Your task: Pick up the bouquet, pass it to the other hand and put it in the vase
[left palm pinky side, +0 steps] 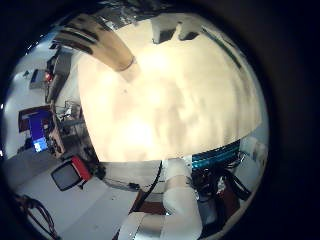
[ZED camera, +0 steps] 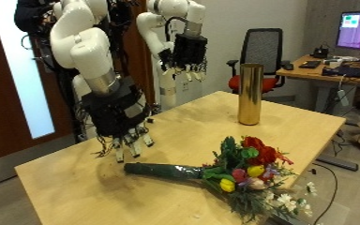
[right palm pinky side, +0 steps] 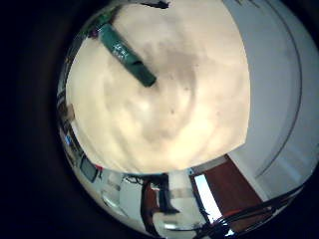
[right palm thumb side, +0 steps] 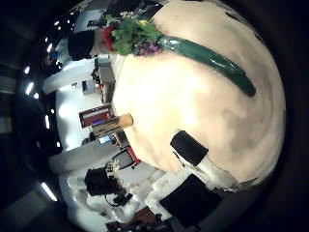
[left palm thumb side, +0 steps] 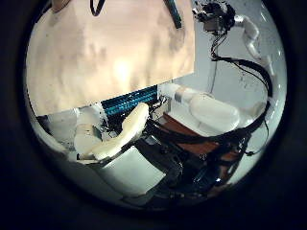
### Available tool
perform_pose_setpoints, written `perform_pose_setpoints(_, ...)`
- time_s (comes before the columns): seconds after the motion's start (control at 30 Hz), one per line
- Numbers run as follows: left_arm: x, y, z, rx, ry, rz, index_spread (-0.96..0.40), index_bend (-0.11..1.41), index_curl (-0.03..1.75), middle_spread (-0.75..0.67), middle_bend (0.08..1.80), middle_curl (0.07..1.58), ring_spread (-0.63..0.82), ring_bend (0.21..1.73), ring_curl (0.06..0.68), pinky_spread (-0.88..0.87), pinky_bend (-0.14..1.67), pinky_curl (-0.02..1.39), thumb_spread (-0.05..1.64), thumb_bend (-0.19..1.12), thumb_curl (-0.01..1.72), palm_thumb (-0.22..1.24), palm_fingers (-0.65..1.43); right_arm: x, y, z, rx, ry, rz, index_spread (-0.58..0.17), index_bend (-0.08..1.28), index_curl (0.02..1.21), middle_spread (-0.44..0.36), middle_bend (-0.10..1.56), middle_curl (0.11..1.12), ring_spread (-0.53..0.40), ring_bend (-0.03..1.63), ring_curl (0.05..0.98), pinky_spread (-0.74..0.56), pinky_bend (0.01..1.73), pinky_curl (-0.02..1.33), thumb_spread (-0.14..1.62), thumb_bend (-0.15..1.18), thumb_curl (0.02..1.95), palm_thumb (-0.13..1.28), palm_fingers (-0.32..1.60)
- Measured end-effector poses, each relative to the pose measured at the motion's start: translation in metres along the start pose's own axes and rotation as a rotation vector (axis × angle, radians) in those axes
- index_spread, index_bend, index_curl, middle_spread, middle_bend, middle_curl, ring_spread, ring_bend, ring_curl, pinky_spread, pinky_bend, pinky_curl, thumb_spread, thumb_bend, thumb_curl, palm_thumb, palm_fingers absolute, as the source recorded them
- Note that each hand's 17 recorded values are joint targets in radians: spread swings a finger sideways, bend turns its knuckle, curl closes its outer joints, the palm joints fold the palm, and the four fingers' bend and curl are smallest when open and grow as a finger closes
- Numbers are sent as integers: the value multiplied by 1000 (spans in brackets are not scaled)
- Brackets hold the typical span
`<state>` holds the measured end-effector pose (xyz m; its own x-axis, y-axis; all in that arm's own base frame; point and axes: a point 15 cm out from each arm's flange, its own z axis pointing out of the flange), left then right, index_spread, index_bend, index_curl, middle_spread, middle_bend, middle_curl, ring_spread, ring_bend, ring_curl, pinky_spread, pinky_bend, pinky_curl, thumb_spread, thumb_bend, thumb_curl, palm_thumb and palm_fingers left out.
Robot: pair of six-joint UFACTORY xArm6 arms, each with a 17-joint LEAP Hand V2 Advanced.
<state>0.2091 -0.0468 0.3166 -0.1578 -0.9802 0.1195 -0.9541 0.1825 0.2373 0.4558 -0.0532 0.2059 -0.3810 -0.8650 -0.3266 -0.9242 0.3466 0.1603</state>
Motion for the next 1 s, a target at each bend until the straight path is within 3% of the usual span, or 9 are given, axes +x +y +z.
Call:
perform_pose_setpoints(0.47, 0, -6, -1, -4, 4, -4, 104, 190, 418, 357, 174, 253, 569, 314, 215, 595, 219, 310, 950, -29, 301, 433, 212, 1, -51, 50, 66, 23, 34, -46, 145, 227, 208, 383, 360, 182, 593, 217, 298, 479, 289, 1094, -21, 367, 627, 125)
perform_pose_setpoints(0.83, 2, -9, -1, -9, 1, -2, 104, 191, 413, 344, 175, 261, 568, 312, 212, 596, 218, 309, 949, -29, 299, 433, 213, -4, -56, 67, 30, 40, 28, -35, 151, 248, 200, 410, 362, 121, 674, 233, 246, 424, 274, 1040, -18, 399, 712, 214)
perform_pose_setpoints(1.0, 2, -11, -2, -10, 1, -2, 104, 191, 416, 353, 182, 260, 578, 304, 209, 591, 214, 308, 949, -29, 299, 433, 212, -12, -54, 64, -15, 37, 16, -43, 155, 258, 160, 464, 378, 57, 736, 245, 197, 403, 266, 1006, -22, 417, 756, 292)
